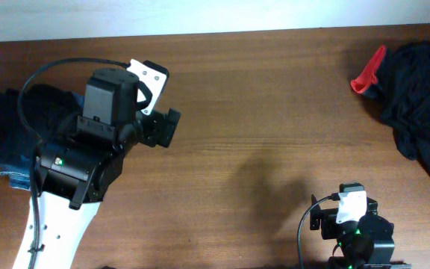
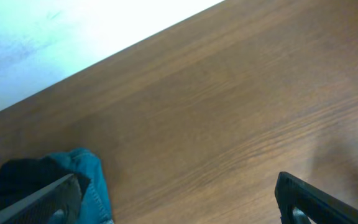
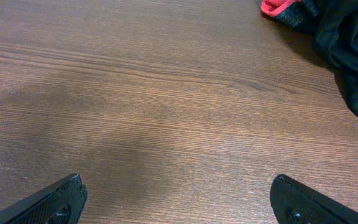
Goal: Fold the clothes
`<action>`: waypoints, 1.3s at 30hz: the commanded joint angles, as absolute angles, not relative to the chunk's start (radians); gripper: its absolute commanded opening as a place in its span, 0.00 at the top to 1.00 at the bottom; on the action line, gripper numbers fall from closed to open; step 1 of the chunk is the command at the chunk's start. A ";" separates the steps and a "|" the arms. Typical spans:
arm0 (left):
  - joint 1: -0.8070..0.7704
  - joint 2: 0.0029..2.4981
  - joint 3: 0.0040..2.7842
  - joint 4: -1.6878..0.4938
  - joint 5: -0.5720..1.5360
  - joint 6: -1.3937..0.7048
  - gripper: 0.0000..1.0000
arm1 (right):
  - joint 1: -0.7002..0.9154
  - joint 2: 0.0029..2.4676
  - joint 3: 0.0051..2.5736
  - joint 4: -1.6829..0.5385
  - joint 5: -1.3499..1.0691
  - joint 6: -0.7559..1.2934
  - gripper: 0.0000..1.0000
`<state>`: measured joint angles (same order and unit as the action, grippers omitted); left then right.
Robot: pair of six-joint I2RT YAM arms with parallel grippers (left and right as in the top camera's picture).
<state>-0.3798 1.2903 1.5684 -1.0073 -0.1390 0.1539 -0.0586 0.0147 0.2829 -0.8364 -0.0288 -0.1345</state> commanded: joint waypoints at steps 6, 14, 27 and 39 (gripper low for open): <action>-0.354 1.238 1.530 -0.956 -0.186 0.192 0.01 | -0.067 0.004 0.277 -0.835 -0.042 -0.138 0.01; -0.202 1.024 1.111 -0.516 -0.019 0.159 0.01 | -0.067 0.004 0.277 -0.834 -0.042 -0.138 0.01; -0.054 0.509 0.441 -0.204 0.027 0.060 0.00 | -0.067 0.004 0.277 -0.834 -0.042 -0.138 0.01; -0.046 0.126 0.169 -0.184 -0.014 0.060 0.01 | -0.067 0.004 0.277 -0.834 -0.042 -0.138 0.01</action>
